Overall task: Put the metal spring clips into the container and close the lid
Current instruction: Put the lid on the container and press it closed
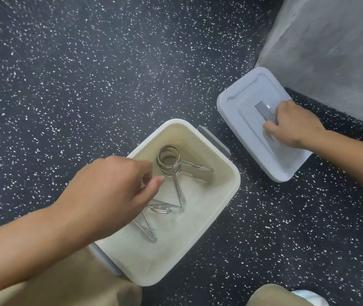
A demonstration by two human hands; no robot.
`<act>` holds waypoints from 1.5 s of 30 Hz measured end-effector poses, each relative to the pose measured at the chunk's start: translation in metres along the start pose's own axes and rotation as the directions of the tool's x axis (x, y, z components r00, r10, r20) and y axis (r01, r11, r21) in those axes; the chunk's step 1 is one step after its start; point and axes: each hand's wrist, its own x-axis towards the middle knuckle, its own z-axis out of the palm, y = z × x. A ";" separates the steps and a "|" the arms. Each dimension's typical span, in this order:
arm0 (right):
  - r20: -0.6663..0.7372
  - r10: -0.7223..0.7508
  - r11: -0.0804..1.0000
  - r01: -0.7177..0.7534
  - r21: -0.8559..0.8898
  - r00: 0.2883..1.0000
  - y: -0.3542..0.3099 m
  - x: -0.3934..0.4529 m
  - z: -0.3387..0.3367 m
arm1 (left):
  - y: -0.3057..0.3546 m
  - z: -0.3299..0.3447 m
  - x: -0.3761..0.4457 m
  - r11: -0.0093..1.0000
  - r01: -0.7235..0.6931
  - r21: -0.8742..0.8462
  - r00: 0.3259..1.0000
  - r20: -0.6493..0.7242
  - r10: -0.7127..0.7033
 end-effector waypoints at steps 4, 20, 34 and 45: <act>-0.060 -0.032 0.997 0.036 0.065 0.998 -0.008 -0.029 -0.029 | -0.008 -0.011 0.004 1.000 -0.011 0.010 0.998 -0.062 0.011; 0.201 -0.085 0.981 0.047 0.186 0.976 -0.123 -0.165 -0.111 | -0.013 -0.016 -0.022 0.999 0.035 0.026 0.999 -0.030 -0.034; 0.619 -0.106 0.371 -0.547 0.751 0.778 -0.180 -0.185 -0.078 | -0.009 -0.014 -0.004 0.990 0.137 -0.039 0.984 0.116 -0.132; 0.670 -0.206 0.070 -0.672 0.738 0.714 -0.217 -0.181 -0.054 | -0.044 0.005 -0.021 0.996 0.073 0.044 0.986 0.146 -0.079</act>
